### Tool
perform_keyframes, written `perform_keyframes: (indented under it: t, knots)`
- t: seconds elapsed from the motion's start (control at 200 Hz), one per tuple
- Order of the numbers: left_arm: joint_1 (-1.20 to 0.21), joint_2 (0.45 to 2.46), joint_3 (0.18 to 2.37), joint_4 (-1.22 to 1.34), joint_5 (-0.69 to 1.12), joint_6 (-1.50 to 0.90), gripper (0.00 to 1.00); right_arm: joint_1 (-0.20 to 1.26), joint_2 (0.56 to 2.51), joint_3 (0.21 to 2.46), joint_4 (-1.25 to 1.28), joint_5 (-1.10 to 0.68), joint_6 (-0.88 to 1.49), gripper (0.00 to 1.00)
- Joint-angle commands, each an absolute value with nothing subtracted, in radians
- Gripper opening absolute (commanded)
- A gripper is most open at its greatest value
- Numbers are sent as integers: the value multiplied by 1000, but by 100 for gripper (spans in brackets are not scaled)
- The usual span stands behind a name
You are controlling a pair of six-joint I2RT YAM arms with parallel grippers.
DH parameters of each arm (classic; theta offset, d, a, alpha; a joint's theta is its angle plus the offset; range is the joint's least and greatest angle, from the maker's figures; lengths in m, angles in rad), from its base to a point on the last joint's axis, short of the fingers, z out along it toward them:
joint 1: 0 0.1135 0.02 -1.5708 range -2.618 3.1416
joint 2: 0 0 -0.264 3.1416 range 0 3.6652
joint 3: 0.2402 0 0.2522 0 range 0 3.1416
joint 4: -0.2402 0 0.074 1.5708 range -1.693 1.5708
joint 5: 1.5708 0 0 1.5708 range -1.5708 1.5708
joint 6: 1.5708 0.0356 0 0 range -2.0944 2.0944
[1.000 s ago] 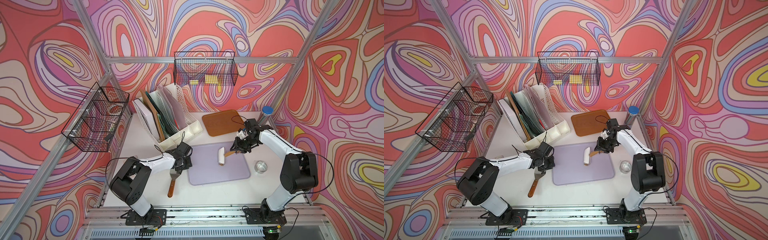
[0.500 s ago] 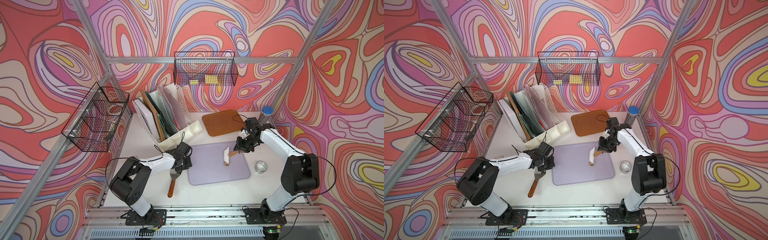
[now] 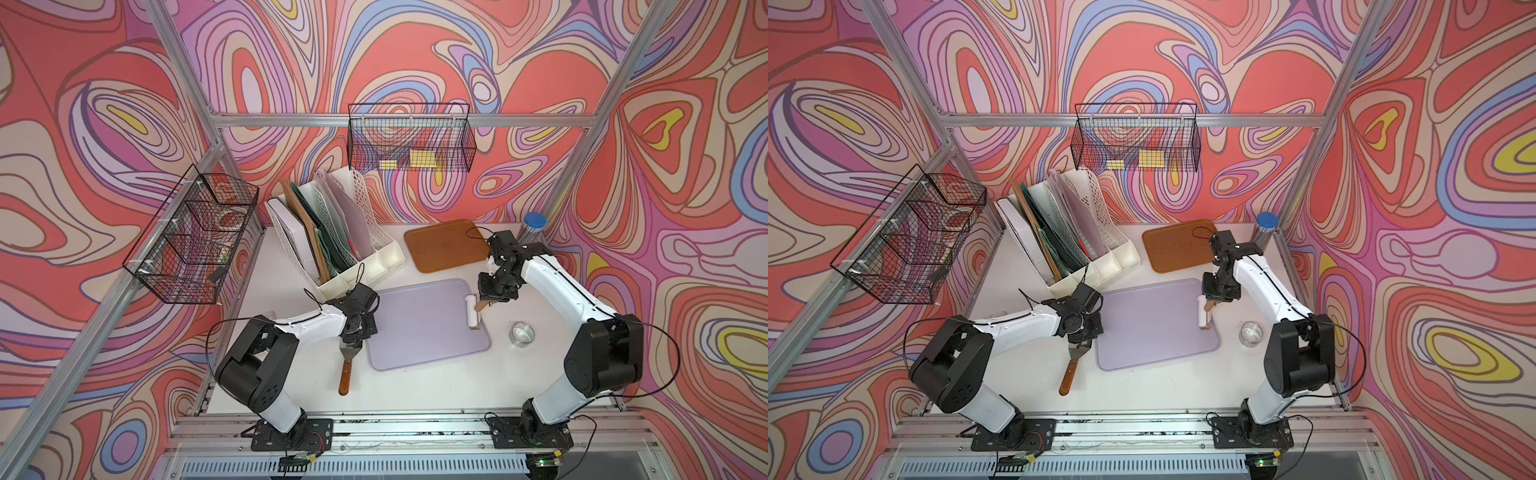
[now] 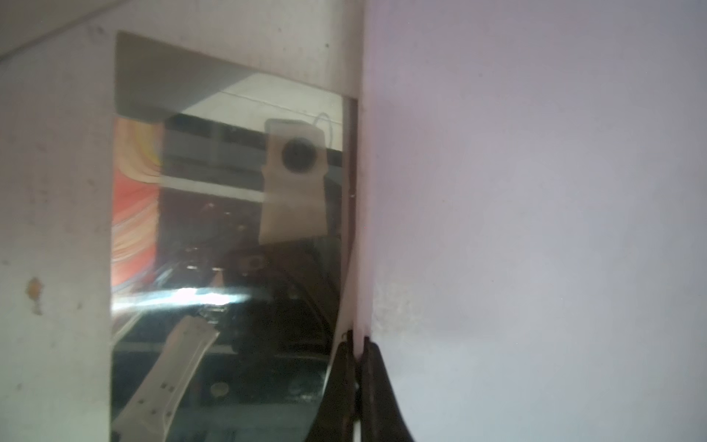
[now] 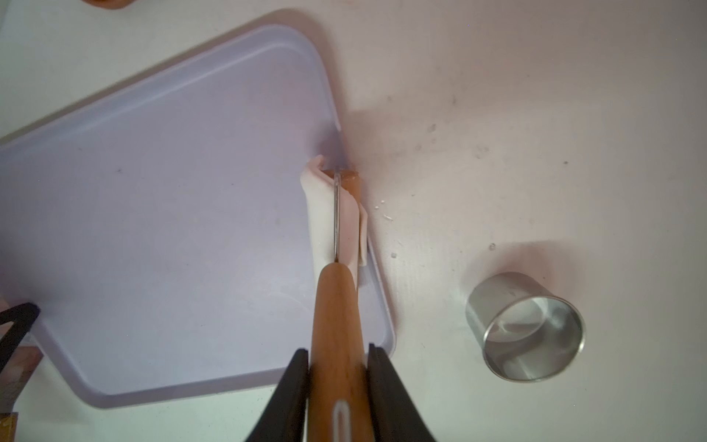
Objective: Roll out the dumpling wrappers from the dough
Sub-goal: Flatten out the dough on the work surface.
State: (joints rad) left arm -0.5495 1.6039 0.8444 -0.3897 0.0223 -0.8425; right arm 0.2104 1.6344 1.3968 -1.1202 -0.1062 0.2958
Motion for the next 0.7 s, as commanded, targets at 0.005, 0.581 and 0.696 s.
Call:
perform_keyframes:
  t: [0.005,0.581,0.696]
  knots:
    - [-555,1598,856,-475,-39,-854,0,271,1601,1420,-1010,-328,319,0]
    - [-588,1616,881,-464,-24,-862,0,405,1808,1322,-600,-694,471,0]
    - [-588,1568,873,-468,-32,-852,21,405,1836,1325,-654,-639,434,0]
